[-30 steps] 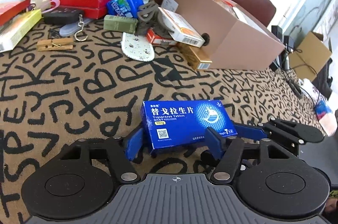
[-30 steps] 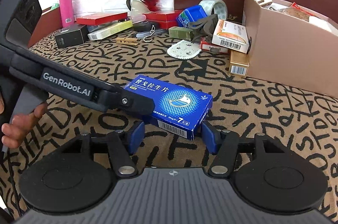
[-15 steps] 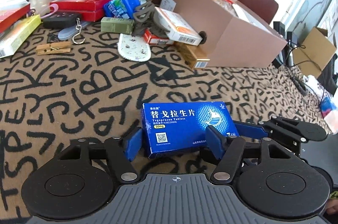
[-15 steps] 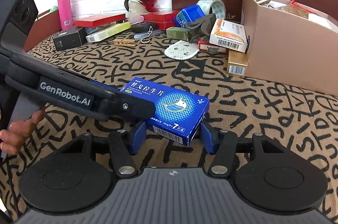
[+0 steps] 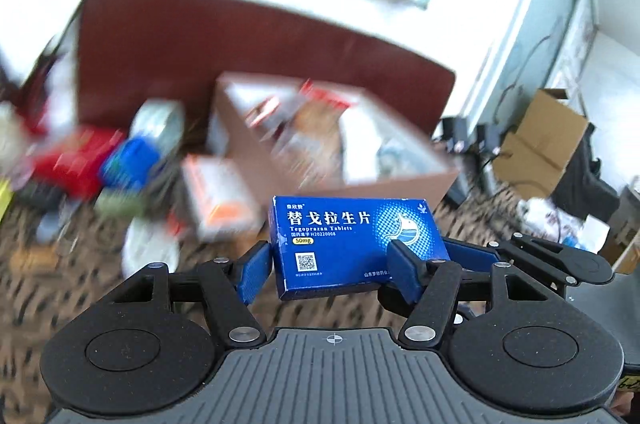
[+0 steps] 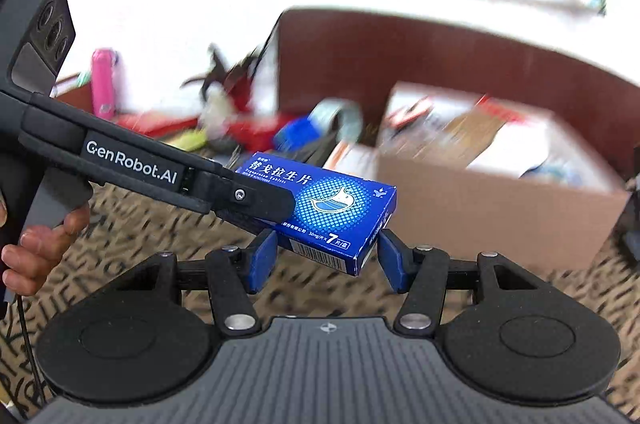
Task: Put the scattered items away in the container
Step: 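Carry the blue tablet box with the left gripper over the cardboard box, then lower the tablet box into the cardboard box and open the left gripper, then move the left gripper back to the red-and-white gift box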
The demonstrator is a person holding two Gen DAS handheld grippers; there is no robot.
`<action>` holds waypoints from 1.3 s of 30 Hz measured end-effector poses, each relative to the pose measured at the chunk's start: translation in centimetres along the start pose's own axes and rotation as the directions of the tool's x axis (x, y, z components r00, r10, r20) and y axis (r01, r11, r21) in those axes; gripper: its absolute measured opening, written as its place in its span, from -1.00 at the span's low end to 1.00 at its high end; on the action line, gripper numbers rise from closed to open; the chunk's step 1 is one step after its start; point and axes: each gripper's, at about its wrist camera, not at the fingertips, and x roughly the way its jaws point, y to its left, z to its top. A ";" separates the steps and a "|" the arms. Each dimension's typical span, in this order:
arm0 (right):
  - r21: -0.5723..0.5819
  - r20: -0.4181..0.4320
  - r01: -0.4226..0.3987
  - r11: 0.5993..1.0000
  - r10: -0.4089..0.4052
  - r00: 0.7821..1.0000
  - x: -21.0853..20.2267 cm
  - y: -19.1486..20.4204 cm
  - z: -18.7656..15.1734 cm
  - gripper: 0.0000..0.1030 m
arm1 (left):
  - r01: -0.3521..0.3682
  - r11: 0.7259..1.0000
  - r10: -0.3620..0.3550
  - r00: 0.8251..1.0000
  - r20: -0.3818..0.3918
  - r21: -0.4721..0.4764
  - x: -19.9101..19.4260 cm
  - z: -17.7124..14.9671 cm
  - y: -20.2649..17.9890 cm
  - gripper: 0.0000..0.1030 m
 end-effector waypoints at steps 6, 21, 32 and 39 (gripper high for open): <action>-0.038 0.074 0.120 0.992 -0.117 0.990 0.2 -4.7 3.0 0.20 | 0.057 0.998 -0.057 0.998 0.031 0.003 5.1 4.9 -3.1 0.47; 0.043 0.035 0.200 0.979 -0.202 0.979 5.1 -19.0 3.4 0.22 | 0.118 0.993 -0.118 0.993 -0.002 -0.017 19.2 8.0 -7.1 0.45; 0.130 0.018 0.286 0.949 -0.291 0.957 6.7 -21.2 1.2 0.65 | 0.134 0.989 -0.132 0.990 -0.041 0.067 19.7 5.8 -7.6 1.00; 0.053 0.038 0.276 0.960 -0.278 0.960 6.0 -18.1 1.2 0.90 | 0.125 0.990 -0.122 0.991 -0.048 0.065 17.9 4.8 -8.0 1.00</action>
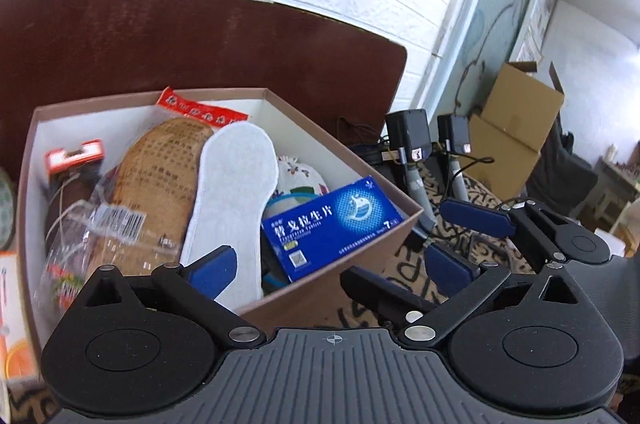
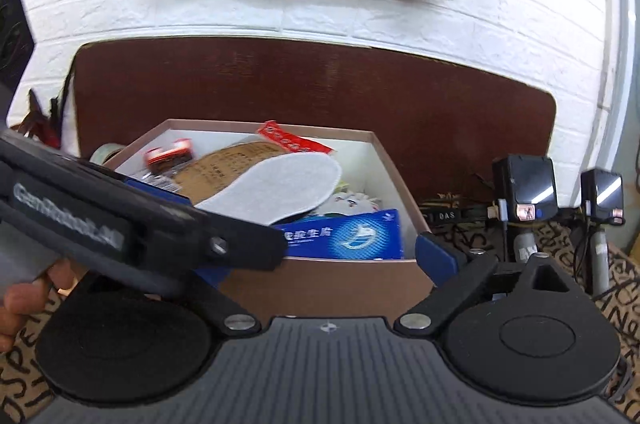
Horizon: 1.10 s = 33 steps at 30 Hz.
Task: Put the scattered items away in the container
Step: 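Move the left gripper back to the red-and-white gift box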
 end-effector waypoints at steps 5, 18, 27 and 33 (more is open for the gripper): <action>-0.037 0.033 -0.022 0.999 0.024 0.999 -2.3 1.8 0.9 0.95 | 0.017 0.997 -0.013 0.999 0.043 -0.082 -3.3 -1.1 0.4 1.00; -0.133 0.066 -0.159 0.978 0.169 0.983 -8.6 11.0 -0.4 0.97 | -0.103 0.976 0.122 0.988 0.089 -0.194 -15.1 -9.1 3.2 1.00; -0.160 -0.037 -0.374 0.913 0.373 0.927 -10.1 21.7 -3.7 0.98 | -0.262 0.905 0.281 0.960 0.010 -0.334 -22.4 -15.9 8.9 1.00; -0.179 -0.067 -0.448 0.876 0.444 0.894 -10.4 26.5 -3.7 0.98 | -0.316 0.867 0.346 0.938 0.008 -0.386 -26.1 -17.5 11.6 1.00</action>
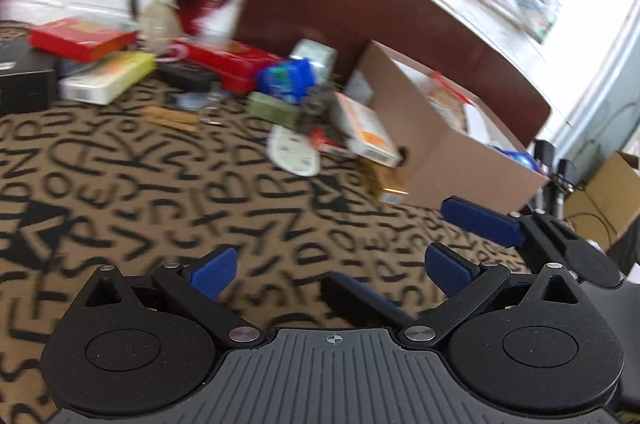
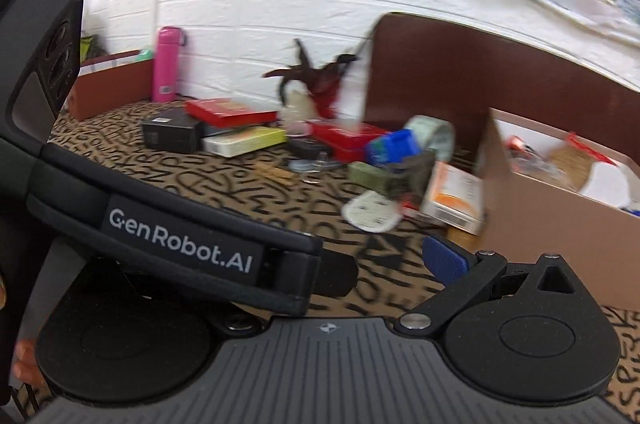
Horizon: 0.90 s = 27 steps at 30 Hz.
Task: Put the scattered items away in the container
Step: 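Move the left gripper back to the red-and-white gift box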
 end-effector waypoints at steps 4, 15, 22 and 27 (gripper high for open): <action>-0.025 -0.010 -0.026 0.999 0.026 1.000 1.0 1.4 1.1 0.98 | -0.026 0.999 0.027 0.999 0.031 -0.043 -1.5 0.4 2.5 1.00; -0.023 0.010 -0.111 0.994 0.111 0.994 6.2 4.8 5.5 0.97 | -0.146 0.988 0.151 0.978 0.145 -0.039 -4.7 6.8 11.1 1.00; -0.004 -0.016 -0.156 0.988 0.156 0.988 12.8 6.3 8.4 0.94 | -0.232 0.972 0.233 0.952 0.197 -0.032 -3.6 13.0 18.0 1.00; 0.015 -0.019 -0.188 0.982 0.188 0.982 17.8 6.7 10.8 0.92 | -0.201 0.978 0.207 0.964 0.166 -0.056 -1.3 16.2 22.2 1.00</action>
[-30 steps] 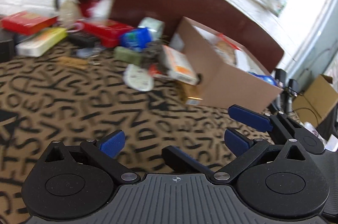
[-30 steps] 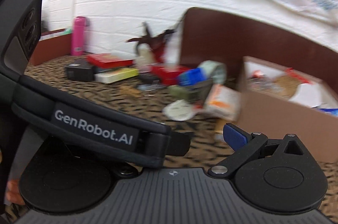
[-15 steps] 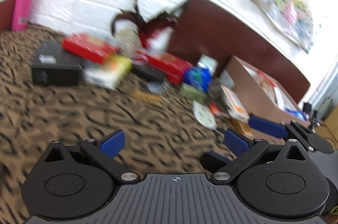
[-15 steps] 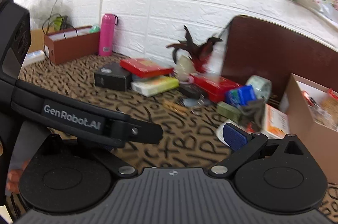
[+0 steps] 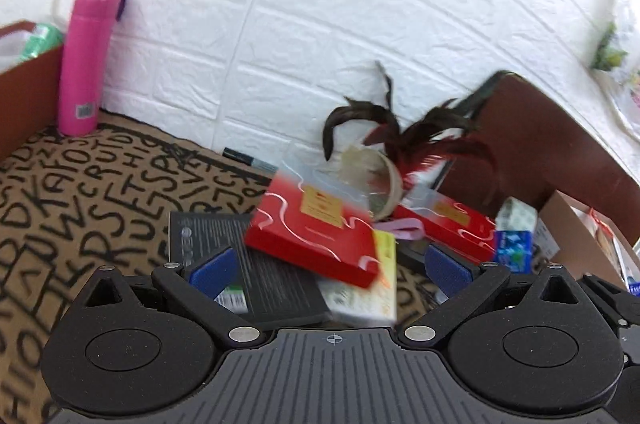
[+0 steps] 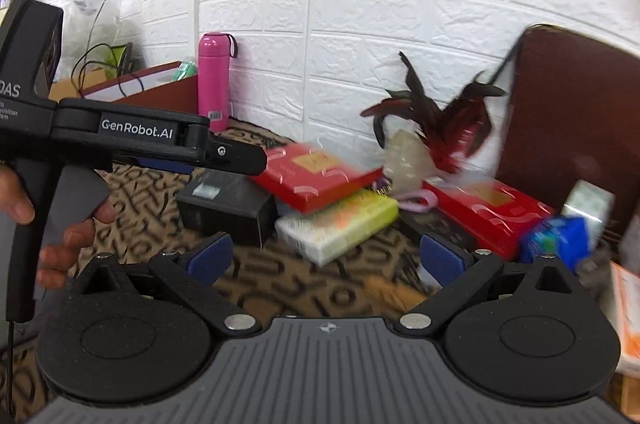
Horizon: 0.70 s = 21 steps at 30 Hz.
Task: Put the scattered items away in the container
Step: 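Move the left gripper back to the red-and-white gift box, then grasp the red-and-white gift box with the left gripper and lift it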
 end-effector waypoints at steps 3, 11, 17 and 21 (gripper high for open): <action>-0.032 -0.015 -0.030 0.999 0.029 0.999 3.0 0.2 0.8 0.87 | 0.007 1.000 -0.007 1.000 -0.031 -0.013 2.3 0.8 1.3 1.00; -0.005 -0.067 -0.109 0.994 0.108 0.992 8.4 0.2 1.3 0.51 | 0.060 0.998 -0.060 0.996 -0.068 0.000 5.5 1.7 2.3 0.91; 0.012 -0.080 -0.114 0.993 0.115 0.990 9.6 0.0 1.5 0.25 | 0.051 0.998 -0.047 0.994 -0.096 0.036 5.4 1.7 1.5 0.60; 0.035 -0.079 -0.116 0.993 0.118 0.990 8.4 -0.3 1.3 0.15 | 0.058 0.998 -0.054 0.993 -0.106 0.032 3.9 0.8 0.2 0.61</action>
